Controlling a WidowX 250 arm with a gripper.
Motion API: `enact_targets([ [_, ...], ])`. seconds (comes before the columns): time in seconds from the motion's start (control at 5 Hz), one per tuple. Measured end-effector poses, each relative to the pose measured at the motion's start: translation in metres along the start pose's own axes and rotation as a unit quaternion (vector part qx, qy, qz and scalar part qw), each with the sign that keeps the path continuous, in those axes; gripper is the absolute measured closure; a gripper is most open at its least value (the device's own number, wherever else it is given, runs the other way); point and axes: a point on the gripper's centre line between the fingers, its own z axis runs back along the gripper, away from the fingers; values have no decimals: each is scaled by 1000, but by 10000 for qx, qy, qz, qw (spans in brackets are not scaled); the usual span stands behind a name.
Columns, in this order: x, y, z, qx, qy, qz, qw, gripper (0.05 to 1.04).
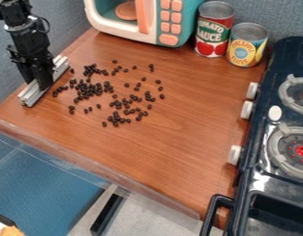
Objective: Sweep into pile
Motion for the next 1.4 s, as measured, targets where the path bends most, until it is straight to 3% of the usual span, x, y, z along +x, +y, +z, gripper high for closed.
enact_targets([
  [0.4, 0, -1, -1, 2, -29, 22, 10000, 698],
  [0.6, -3, -7, -2, -138, 8, 10, 9999, 699],
  [1.0, -8, -42, -3, -417, 97, -103, 9990, 705],
  [1.4, -14, -73, -5, -481, 31, -112, 9988, 705],
])
